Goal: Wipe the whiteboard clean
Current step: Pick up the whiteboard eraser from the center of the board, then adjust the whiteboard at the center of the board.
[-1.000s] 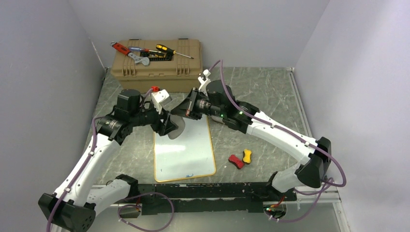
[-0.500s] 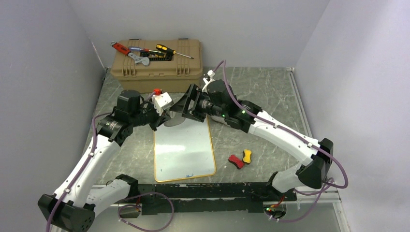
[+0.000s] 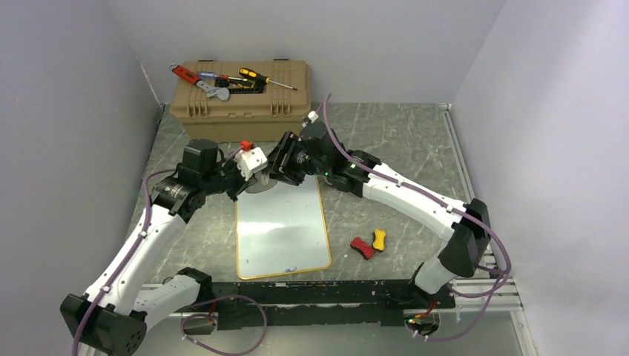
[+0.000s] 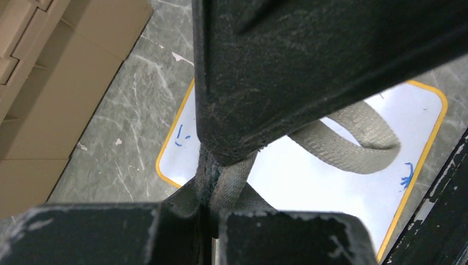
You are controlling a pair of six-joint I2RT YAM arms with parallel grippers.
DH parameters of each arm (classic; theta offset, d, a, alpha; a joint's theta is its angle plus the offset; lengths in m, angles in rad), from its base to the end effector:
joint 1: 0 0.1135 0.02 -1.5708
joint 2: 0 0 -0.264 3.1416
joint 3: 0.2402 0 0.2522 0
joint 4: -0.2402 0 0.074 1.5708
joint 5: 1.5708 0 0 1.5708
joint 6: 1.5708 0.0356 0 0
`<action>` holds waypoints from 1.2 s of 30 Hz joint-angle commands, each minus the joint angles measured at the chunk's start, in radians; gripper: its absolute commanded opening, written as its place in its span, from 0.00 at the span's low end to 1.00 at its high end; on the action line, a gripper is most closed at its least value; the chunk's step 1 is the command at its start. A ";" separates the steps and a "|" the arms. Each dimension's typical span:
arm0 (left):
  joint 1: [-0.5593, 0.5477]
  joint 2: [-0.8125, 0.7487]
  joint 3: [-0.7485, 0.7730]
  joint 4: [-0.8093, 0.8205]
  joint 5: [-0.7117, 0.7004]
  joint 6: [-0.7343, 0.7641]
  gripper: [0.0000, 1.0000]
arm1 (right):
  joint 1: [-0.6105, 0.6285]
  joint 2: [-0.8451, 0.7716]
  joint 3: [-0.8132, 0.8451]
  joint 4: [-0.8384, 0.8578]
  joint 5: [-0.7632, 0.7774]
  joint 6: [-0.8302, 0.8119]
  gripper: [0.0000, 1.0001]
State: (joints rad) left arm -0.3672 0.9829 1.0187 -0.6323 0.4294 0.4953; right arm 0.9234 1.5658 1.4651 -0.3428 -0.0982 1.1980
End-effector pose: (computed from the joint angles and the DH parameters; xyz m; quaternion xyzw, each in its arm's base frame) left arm 0.1853 -0.0872 0.3422 0.4515 0.7426 -0.1586 0.4685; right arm 0.2187 0.2951 0.3656 0.0896 0.8399 0.4860 0.2243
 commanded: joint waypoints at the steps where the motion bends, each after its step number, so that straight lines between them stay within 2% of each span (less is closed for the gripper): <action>1: -0.002 0.012 -0.002 0.013 -0.048 0.042 0.00 | -0.004 0.004 0.028 0.049 -0.021 0.037 0.52; 5: -0.004 0.026 0.003 0.006 -0.058 0.037 0.00 | -0.004 0.008 0.027 0.058 -0.017 0.049 0.54; 7: -0.006 0.029 0.009 0.006 -0.046 0.027 0.00 | -0.004 0.021 0.024 0.070 -0.024 0.055 0.51; 9: -0.010 0.036 0.016 -0.001 -0.038 0.018 0.00 | -0.004 0.037 0.021 0.084 -0.029 0.061 0.36; 11: -0.012 0.055 0.034 -0.033 -0.033 0.006 0.03 | -0.007 0.051 0.027 0.079 -0.017 0.046 0.04; 12: -0.011 0.073 0.051 -0.058 -0.037 -0.008 0.07 | -0.015 0.055 0.033 0.055 -0.008 0.030 0.00; 13: -0.010 0.101 0.074 -0.090 -0.047 -0.035 0.15 | -0.026 0.055 0.037 0.024 0.003 0.008 0.00; 15: -0.005 0.146 0.120 -0.169 -0.066 -0.072 0.34 | -0.050 0.040 0.037 -0.054 0.036 -0.059 0.00; 17: 0.017 0.180 0.156 -0.241 -0.067 -0.099 0.42 | -0.084 0.024 0.034 -0.176 0.054 -0.137 0.00; 19: 0.077 0.202 0.179 -0.285 -0.028 -0.128 0.47 | -0.115 0.015 0.041 -0.287 0.071 -0.229 0.00; 22: 0.212 0.222 0.175 -0.297 0.063 -0.154 0.69 | -0.151 0.030 0.069 -0.439 0.114 -0.370 0.00; 23: 0.247 0.232 0.170 -0.303 0.083 -0.147 0.72 | -0.167 0.048 0.088 -0.486 0.116 -0.409 0.00; 27: 0.305 0.308 0.113 -0.279 0.042 -0.109 0.70 | -0.207 0.166 0.172 -0.608 0.056 -0.547 0.00; 30: 0.356 0.399 0.093 -0.248 0.065 -0.083 0.58 | -0.217 0.272 0.252 -0.658 0.048 -0.583 0.00; 33: 0.405 0.478 0.066 -0.193 0.081 -0.071 0.44 | -0.232 0.366 0.299 -0.617 0.001 -0.603 0.00; 36: 0.419 0.531 0.016 -0.123 0.078 -0.032 0.40 | -0.245 0.470 0.372 -0.562 -0.064 -0.610 0.00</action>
State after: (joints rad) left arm 0.0257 1.4746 1.0809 -0.8413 0.4717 0.4053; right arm 0.6964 1.9381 1.7382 -0.9257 -0.0746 0.6502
